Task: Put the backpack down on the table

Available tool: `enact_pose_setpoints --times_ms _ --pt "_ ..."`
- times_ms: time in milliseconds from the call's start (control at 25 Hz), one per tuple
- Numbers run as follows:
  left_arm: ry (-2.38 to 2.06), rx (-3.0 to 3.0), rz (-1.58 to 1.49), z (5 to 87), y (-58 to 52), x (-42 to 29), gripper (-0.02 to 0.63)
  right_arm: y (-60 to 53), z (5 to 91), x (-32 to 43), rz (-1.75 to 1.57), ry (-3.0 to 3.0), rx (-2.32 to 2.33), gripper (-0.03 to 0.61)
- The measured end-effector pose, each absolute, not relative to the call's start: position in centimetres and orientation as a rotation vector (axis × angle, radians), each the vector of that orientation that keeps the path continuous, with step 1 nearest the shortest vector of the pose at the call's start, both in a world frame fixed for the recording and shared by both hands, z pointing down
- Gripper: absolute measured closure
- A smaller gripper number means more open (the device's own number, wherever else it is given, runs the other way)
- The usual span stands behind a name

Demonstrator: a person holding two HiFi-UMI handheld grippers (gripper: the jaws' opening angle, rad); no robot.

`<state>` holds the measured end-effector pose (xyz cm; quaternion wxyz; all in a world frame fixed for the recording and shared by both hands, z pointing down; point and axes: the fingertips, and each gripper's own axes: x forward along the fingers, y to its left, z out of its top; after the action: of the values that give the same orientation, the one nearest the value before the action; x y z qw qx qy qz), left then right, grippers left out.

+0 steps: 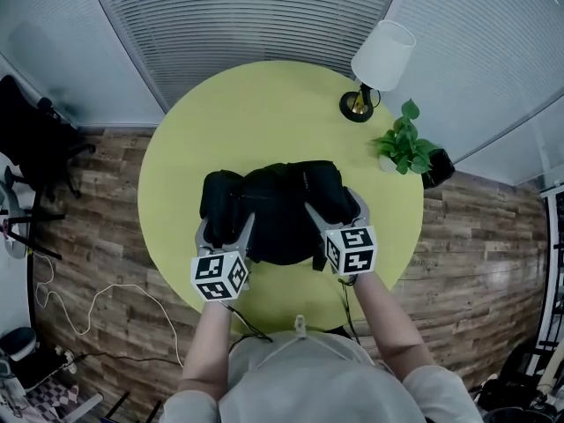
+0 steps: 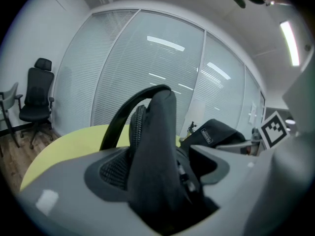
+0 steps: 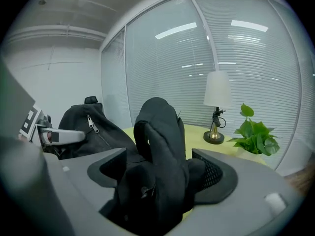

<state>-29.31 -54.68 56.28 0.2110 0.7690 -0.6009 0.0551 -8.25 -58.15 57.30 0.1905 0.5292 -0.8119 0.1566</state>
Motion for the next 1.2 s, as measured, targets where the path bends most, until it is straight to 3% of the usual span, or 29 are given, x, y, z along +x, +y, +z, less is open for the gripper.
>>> enact_pose_setpoints --times_ms 280,680,800,880,1120,1200 --pt "-1.748 2.135 0.167 55.5 -52.5 -29.0 0.198 -56.6 55.7 -6.7 0.399 -2.297 1.560 0.121" --pt "-1.856 2.118 0.102 52.0 -47.7 -28.3 0.234 -51.4 53.5 -5.3 0.404 -2.314 1.582 0.135" --pt "-1.890 2.159 0.108 50.3 -46.3 -27.5 0.321 -49.7 52.3 -4.5 0.398 -2.297 1.619 0.262" --pt "-1.872 2.180 0.095 49.8 -45.5 -26.9 0.390 -48.7 51.6 -4.4 0.411 -2.307 1.629 0.291" --pt "-1.821 2.186 0.028 48.5 -43.3 -25.5 0.542 -46.8 49.6 -3.3 0.402 -2.321 1.693 0.522" --pt "-1.822 2.188 -0.036 47.5 -42.6 -25.5 0.603 -46.4 48.8 -2.9 0.368 -2.316 1.736 0.565"
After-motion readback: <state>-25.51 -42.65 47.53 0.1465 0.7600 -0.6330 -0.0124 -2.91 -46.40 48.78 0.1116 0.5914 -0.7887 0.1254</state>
